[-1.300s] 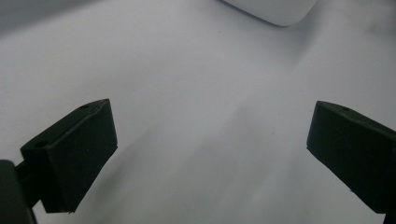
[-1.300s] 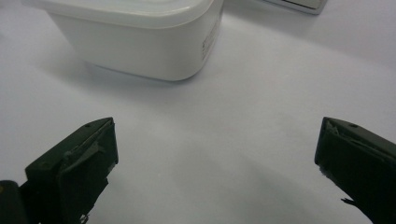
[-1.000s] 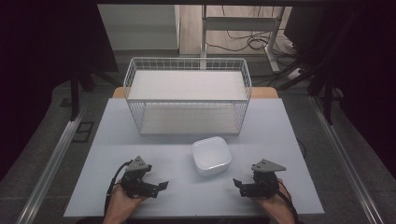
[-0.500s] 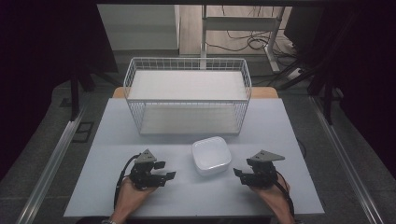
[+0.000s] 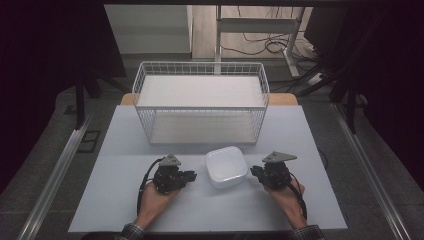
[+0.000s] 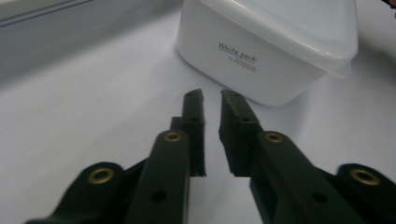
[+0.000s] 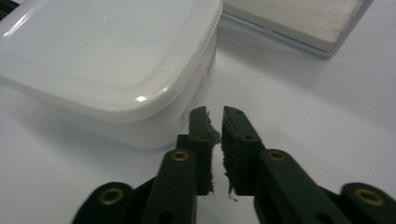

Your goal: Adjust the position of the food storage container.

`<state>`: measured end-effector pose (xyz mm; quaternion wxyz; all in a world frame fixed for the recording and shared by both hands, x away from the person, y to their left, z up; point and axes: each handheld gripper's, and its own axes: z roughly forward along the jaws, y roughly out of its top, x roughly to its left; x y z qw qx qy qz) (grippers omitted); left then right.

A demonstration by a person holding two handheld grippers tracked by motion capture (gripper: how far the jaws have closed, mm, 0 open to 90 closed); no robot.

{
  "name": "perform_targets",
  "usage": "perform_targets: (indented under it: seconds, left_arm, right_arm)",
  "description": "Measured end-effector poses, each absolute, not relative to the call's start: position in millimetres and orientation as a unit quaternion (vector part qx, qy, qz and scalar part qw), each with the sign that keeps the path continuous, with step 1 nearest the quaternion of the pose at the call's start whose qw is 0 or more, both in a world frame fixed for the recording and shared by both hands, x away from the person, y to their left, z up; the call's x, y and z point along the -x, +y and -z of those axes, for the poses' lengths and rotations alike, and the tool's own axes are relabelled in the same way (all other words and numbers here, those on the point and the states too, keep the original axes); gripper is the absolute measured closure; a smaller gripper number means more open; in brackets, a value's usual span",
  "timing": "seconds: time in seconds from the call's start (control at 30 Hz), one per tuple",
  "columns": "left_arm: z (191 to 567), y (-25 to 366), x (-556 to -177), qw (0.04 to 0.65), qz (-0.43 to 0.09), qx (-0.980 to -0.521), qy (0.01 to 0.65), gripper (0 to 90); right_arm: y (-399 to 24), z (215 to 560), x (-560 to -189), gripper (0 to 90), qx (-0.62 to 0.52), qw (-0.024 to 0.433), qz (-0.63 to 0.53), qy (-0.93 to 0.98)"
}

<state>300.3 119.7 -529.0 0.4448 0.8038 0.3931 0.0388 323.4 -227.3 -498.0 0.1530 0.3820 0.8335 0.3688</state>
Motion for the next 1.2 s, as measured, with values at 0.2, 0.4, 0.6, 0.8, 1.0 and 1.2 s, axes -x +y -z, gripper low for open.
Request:
perform_targets:
  seconds: [0.2, 0.4, 0.6, 0.8, 1.0, 1.2]
  left_arm:
    - [530.8, 104.3, -304.6, 0.444, -0.044, -0.808, 0.385, 89.6]
    - [533.7, 94.4, -308.8, 0.436, -0.056, -0.812, 0.384, 89.7]
    - [532.5, 99.1, -312.7, 0.435, -0.071, -0.801, 0.404, 89.7]
    - [531.5, 110.2, -316.0, 0.429, -0.080, -0.794, 0.423, 89.8]
    - [529.7, 115.4, -312.9, 0.429, -0.069, -0.790, 0.434, 89.9]
    - [528.8, 117.1, -306.6, 0.423, -0.062, -0.791, 0.437, 89.9]
  right_arm:
    - [-221.6, 498.4, -335.0, 88.9, -0.377, 0.151, -0.376, 0.833]
    - [-210.9, 502.4, -349.6, 89.1, -0.368, 0.139, -0.374, 0.840]
    - [-204.2, 502.3, -347.6, 89.1, -0.360, 0.129, -0.376, 0.844]
    - [-188.2, 502.7, -338.3, 89.1, -0.342, 0.123, -0.374, 0.854]
    - [-180.9, 502.1, -330.8, 89.1, -0.344, 0.126, -0.364, 0.857]
    - [-177.5, 501.2, -318.8, 89.1, -0.346, 0.124, -0.360, 0.858]
